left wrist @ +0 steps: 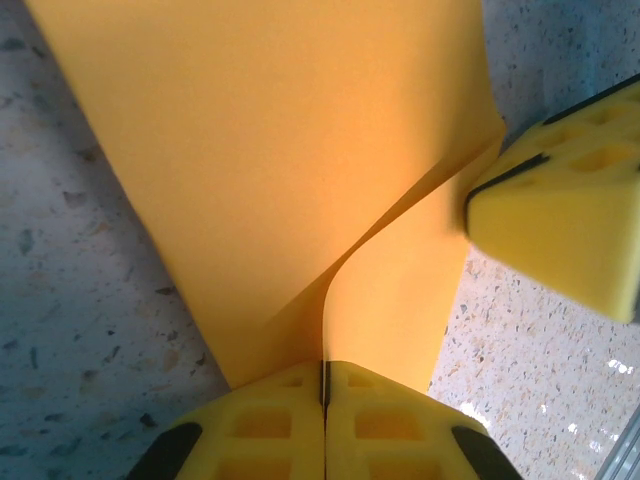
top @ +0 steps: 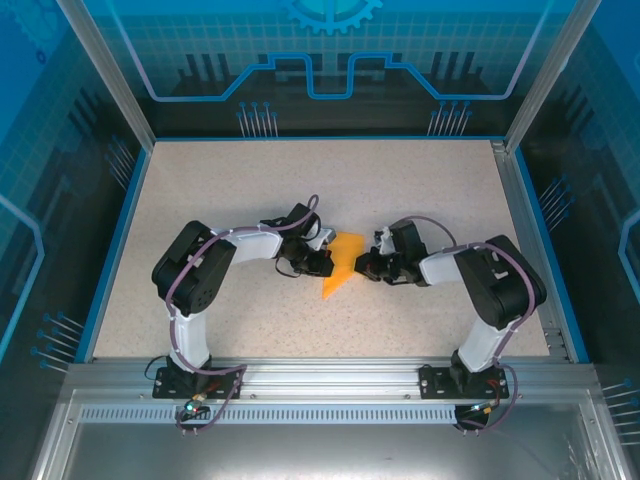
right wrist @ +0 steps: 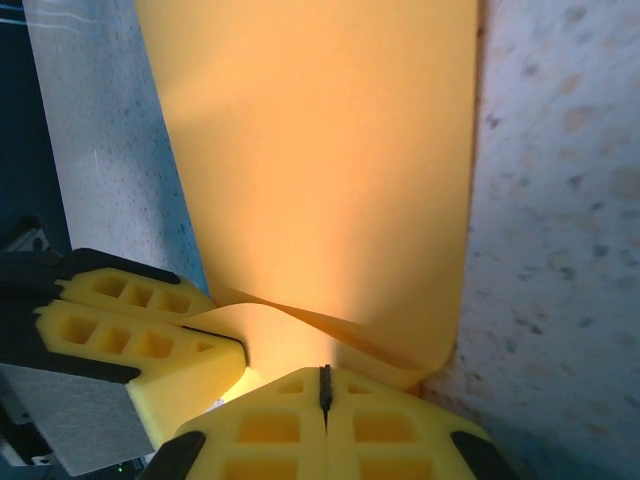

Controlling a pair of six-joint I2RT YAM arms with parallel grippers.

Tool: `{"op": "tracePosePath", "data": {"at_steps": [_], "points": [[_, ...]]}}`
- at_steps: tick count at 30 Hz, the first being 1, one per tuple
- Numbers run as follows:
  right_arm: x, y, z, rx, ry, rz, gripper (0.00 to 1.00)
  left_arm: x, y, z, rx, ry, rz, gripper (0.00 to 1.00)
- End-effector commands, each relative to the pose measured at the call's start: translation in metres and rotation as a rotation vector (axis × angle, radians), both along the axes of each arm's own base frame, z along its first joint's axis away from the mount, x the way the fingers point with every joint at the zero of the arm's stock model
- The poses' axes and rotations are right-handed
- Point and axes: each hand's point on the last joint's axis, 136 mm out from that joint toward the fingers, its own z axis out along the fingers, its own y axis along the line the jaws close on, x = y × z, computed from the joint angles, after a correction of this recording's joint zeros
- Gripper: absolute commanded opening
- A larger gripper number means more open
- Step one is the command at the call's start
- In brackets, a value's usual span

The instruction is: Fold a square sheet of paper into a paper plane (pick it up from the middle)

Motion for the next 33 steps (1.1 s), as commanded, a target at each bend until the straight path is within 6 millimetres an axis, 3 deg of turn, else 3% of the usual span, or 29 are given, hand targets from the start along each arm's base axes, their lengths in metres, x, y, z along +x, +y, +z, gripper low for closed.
{"op": "tracePosePath", "data": {"at_steps": [1,8,19,27,33], "points": [[0.006,-0.003,0.019,0.006,-0.024,0.022,0.05,-0.015,0.012,-0.023,0.072,0.066,-0.022,0.06],[0.012,-0.005,0.01,-0.03,0.001,0.005,0.05,-0.014,0.011,-0.022,0.071,0.066,-0.021,0.06],[-0.001,-0.028,-0.037,-0.109,0.155,-0.076,0.05,-0.014,0.011,-0.022,0.071,0.064,-0.023,0.06],[0.016,-0.018,0.013,-0.024,0.024,-0.04,0.07,-0.015,0.012,-0.022,0.074,0.064,-0.025,0.06],[0.022,-0.018,0.013,-0.035,0.025,-0.026,0.07,-0.015,0.011,-0.022,0.074,0.064,-0.026,0.06]]}}
